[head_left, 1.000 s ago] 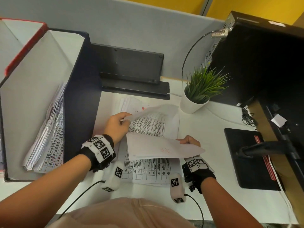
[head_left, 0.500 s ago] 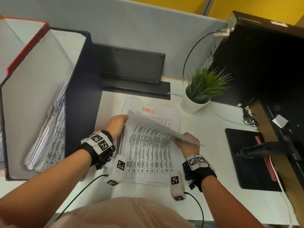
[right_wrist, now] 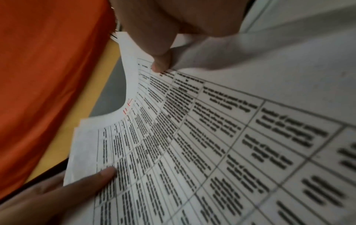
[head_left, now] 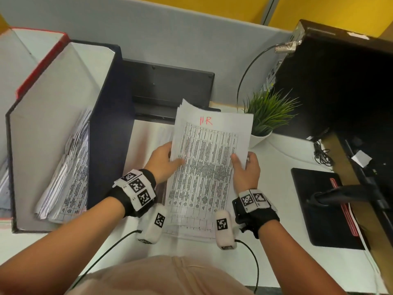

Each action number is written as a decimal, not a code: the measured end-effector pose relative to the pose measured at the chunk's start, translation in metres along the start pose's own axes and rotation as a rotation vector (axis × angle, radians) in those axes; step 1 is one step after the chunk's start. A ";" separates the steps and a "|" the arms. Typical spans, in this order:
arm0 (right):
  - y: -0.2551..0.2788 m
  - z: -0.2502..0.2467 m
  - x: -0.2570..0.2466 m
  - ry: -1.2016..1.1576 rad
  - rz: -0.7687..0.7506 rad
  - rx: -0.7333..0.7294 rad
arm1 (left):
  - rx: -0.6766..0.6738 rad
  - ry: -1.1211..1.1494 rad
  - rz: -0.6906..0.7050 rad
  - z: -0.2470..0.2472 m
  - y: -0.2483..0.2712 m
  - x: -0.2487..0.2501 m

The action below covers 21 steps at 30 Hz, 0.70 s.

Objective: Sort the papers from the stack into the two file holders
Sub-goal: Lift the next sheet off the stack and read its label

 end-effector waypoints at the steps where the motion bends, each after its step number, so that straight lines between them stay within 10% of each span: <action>1: 0.002 0.000 -0.013 -0.033 -0.033 0.001 | 0.041 -0.004 0.052 -0.005 0.000 0.013; 8: 0.028 -0.006 -0.102 -0.255 -0.340 -0.052 | 0.332 0.204 0.384 -0.053 0.009 0.089; 21: 0.025 0.012 -0.039 -0.215 -0.114 -0.124 | 0.365 0.209 0.200 -0.030 0.012 0.030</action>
Point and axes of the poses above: each hand's wrist, its own y-axis away from the middle knuckle, its own z-axis out of the palm, x = y × z, the point moved 9 cm from there along -y, towards the middle knuckle, and after that the axes turned 11 degrees about z, right-handed, at the moved point
